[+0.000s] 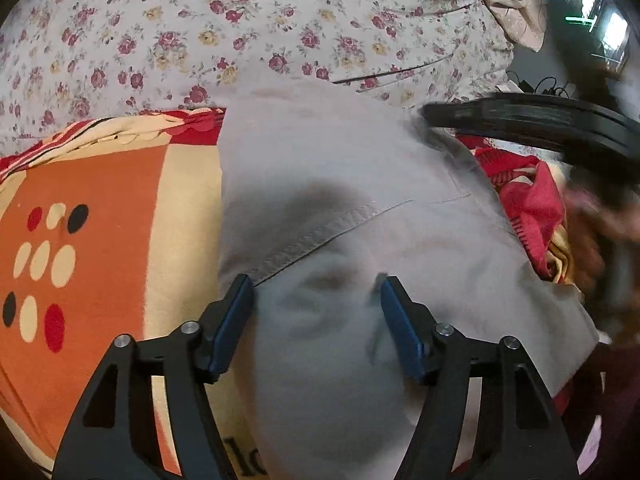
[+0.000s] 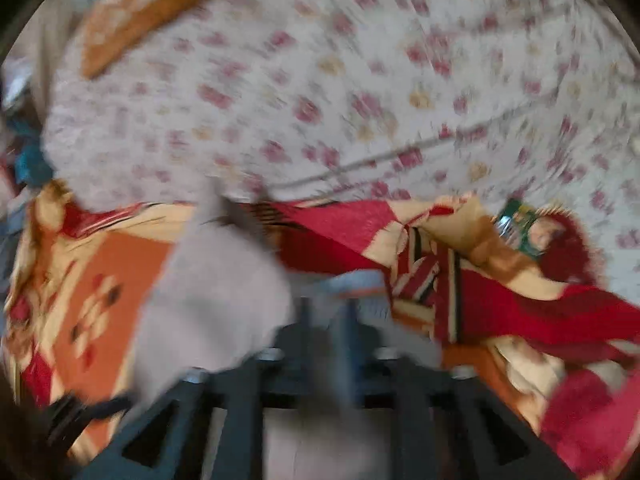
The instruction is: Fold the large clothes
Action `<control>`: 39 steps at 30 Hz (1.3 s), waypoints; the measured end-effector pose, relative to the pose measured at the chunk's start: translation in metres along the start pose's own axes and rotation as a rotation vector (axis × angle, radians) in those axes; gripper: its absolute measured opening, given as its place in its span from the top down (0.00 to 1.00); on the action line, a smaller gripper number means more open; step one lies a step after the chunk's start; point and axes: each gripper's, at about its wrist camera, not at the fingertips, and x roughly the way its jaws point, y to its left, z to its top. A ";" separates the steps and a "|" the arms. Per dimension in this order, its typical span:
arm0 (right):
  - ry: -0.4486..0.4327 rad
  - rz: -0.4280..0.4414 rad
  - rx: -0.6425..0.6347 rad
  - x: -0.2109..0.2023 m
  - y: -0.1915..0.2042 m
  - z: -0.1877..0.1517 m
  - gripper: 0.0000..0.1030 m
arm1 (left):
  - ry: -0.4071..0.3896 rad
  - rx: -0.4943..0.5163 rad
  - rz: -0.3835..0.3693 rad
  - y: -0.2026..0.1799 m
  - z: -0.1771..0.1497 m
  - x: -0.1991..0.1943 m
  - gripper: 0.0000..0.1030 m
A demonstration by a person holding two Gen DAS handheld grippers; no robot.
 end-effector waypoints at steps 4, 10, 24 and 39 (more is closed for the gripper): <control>-0.051 0.037 -0.106 -0.046 0.028 -0.049 0.25 | 0.005 0.011 0.011 -0.002 -0.002 -0.004 0.35; 0.076 -0.078 -0.016 -0.034 -0.005 -0.153 0.56 | 0.001 0.031 0.016 -0.009 -0.012 -0.021 0.34; -0.026 0.013 0.179 -0.067 -0.003 -0.138 0.34 | -0.007 0.027 0.107 -0.015 -0.024 -0.017 0.32; -0.087 -0.030 0.059 -0.095 0.023 -0.168 0.27 | 0.000 -0.010 0.140 -0.017 -0.026 -0.021 0.32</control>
